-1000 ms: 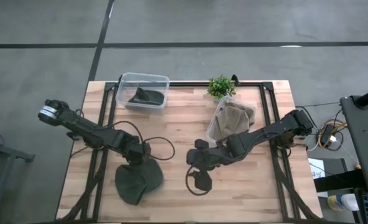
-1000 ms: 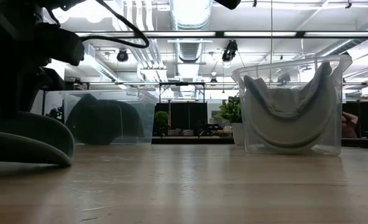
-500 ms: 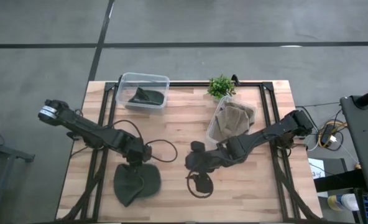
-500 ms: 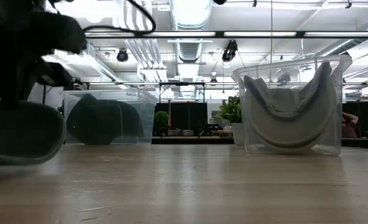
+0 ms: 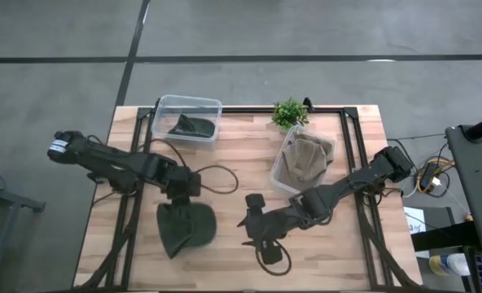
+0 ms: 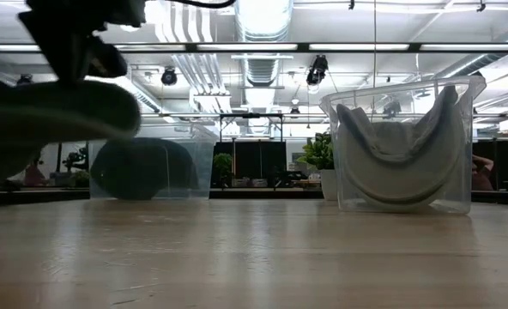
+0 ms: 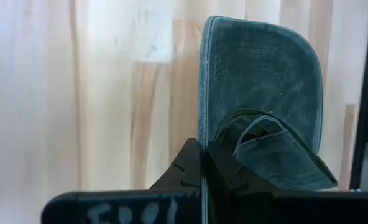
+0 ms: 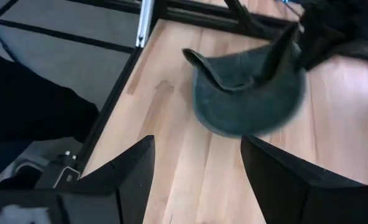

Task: Pick & Place hat
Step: Put the blue cap into the left transparent bin

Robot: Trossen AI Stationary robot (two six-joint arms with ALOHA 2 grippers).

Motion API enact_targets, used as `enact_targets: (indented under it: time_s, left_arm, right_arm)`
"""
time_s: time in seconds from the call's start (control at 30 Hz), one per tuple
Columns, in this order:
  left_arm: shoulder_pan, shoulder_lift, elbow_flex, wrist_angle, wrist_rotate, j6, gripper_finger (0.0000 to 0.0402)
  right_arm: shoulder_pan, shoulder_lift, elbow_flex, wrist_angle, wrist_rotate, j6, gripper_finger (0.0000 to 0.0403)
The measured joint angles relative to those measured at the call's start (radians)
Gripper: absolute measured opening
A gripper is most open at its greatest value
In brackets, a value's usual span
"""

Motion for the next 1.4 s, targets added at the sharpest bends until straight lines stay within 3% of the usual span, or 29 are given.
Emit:
enact_targets:
  time_s: [0.23, 0.67, 1.0, 1.2, 1.4]
  left_arm:
    - [0.116, -0.004, 0.111, -0.059, 0.056, 0.068, 0.0001]
    - [0.387, -0.005, 0.247, -0.171, 0.381, 0.105, 0.0001]
    - [0.427, -0.004, 0.246, -0.207, 0.383, 0.112, 0.0001]
    - [0.427, -0.004, 0.244, -0.205, 0.383, 0.112, 0.0001]
    - [0.427, -0.004, 0.243, -0.206, 0.383, 0.119, 0.0001]
  right_arm:
    - [0.021, 0.000, -0.008, 0.106, 0.093, -0.104, 0.0231]
    - [0.033, 0.113, -0.011, 0.296, 0.275, -0.549, 0.0231]
    - [0.029, 0.233, 0.055, 0.343, 0.397, -0.656, 0.0231]
    - [0.030, 0.309, 0.127, 0.340, 0.553, -0.692, 0.0229]
    - [0.023, 0.360, 0.179, 0.321, 0.581, -0.694, 0.0194]
